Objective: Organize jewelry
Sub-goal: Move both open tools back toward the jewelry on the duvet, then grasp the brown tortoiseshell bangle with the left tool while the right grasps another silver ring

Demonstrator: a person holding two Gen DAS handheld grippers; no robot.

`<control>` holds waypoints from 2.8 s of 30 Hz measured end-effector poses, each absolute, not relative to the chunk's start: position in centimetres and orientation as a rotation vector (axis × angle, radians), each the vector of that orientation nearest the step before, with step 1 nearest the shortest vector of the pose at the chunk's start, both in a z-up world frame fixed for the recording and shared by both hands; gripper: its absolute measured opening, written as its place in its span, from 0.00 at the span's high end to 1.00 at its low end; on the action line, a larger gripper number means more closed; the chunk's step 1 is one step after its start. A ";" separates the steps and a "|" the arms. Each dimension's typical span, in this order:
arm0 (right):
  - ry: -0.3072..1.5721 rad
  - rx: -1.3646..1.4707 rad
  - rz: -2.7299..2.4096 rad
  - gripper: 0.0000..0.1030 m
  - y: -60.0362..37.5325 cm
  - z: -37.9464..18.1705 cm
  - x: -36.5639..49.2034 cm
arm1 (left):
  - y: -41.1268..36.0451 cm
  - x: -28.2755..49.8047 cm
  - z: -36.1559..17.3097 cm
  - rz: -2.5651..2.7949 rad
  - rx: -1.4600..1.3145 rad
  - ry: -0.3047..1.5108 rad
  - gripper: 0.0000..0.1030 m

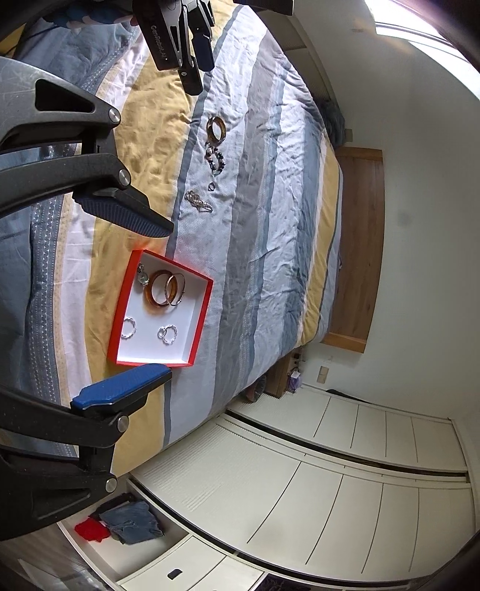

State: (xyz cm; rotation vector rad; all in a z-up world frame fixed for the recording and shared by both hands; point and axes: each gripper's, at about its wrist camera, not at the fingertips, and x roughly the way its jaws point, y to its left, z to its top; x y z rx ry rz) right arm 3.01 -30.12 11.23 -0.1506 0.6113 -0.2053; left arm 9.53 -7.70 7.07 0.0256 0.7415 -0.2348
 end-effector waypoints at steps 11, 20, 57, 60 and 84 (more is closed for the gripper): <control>0.596 -0.196 -0.187 0.32 -28.1 12.1 2.2 | -4.4 8.7 7.1 -0.183 -0.019 0.722 0.55; 0.596 -0.224 -0.172 0.32 -26.7 12.2 2.2 | -2.3 8.5 6.6 -0.158 -0.051 0.724 0.55; 0.739 -0.029 0.121 0.48 -23.1 2.9 17.5 | 8.2 21.0 -3.4 0.039 -0.140 0.867 0.55; 0.761 -0.009 0.138 0.50 -23.0 1.3 19.4 | 8.1 23.3 -4.1 0.036 -0.140 0.867 0.55; 0.829 0.030 0.237 0.63 -18.5 -9.3 35.1 | 7.0 38.1 -11.4 0.034 -0.134 0.902 0.56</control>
